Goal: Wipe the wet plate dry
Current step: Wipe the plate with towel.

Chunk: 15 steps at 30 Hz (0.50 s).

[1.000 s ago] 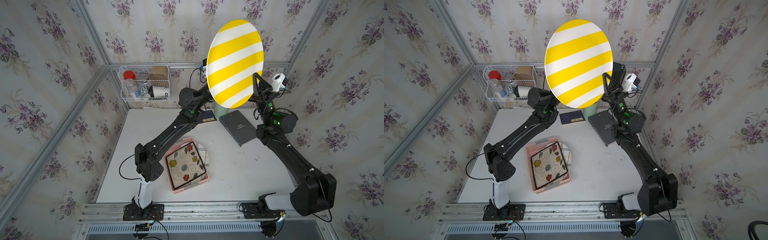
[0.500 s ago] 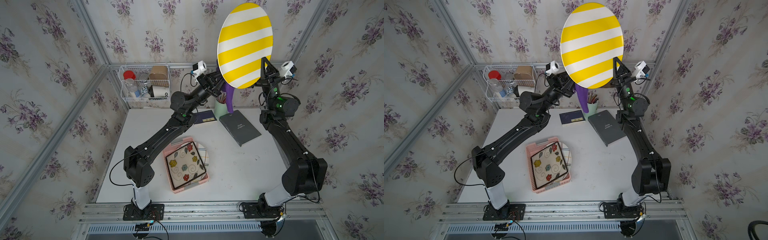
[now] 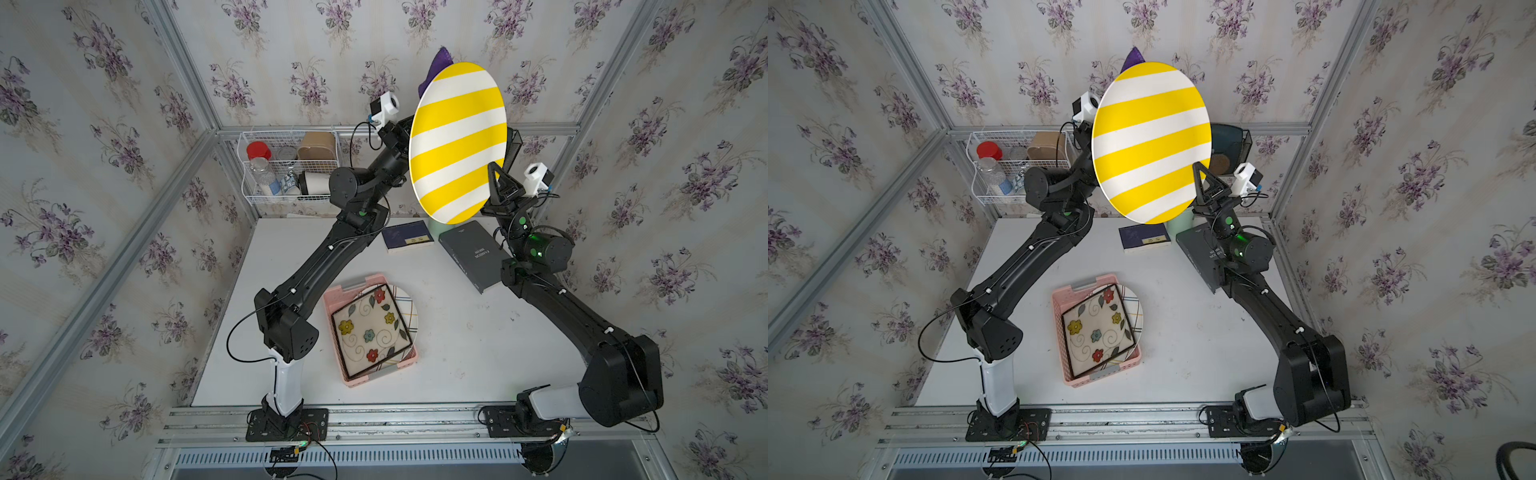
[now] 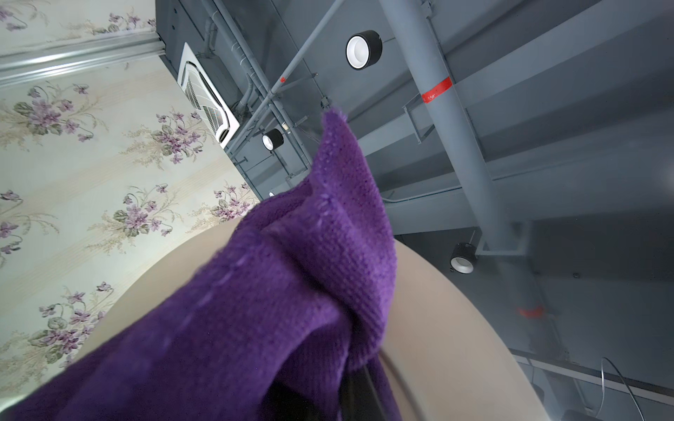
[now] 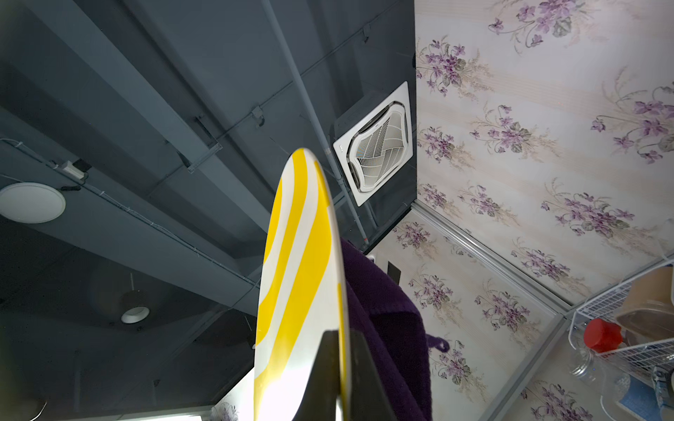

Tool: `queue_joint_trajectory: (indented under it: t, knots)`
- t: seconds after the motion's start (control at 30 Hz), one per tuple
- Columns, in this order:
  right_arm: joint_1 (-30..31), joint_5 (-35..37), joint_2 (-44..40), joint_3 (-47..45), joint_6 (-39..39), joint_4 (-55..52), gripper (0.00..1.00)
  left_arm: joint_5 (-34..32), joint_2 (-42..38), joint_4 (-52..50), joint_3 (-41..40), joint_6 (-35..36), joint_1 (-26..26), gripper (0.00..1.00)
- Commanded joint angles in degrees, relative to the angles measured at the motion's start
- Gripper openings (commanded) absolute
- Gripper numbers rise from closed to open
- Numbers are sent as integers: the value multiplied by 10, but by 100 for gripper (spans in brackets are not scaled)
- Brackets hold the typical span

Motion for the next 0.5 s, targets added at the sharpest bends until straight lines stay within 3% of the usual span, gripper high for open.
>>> queue_joint_trajectory:
  t: [0.0,0.1,0.23,0.37,0.47]
  knots:
    - [-8,-15,28,44,-34,-66,0,71,0,13,-6,16,-34,0]
    - [-38,-10,75,147,-21,-75,0,126,-35,-21,-68,65,-45,0]
    - [-93,17,96,209,-4,-92,0,138,-149,-167,-216,226,-42,0]
    - [-140,23,73,198,-19,-133,0,93,-258,-350,-307,406,-37,0]
    - [-151,30,38,162,-52,-188,0,-16,-335,-538,-317,562,-44,0]
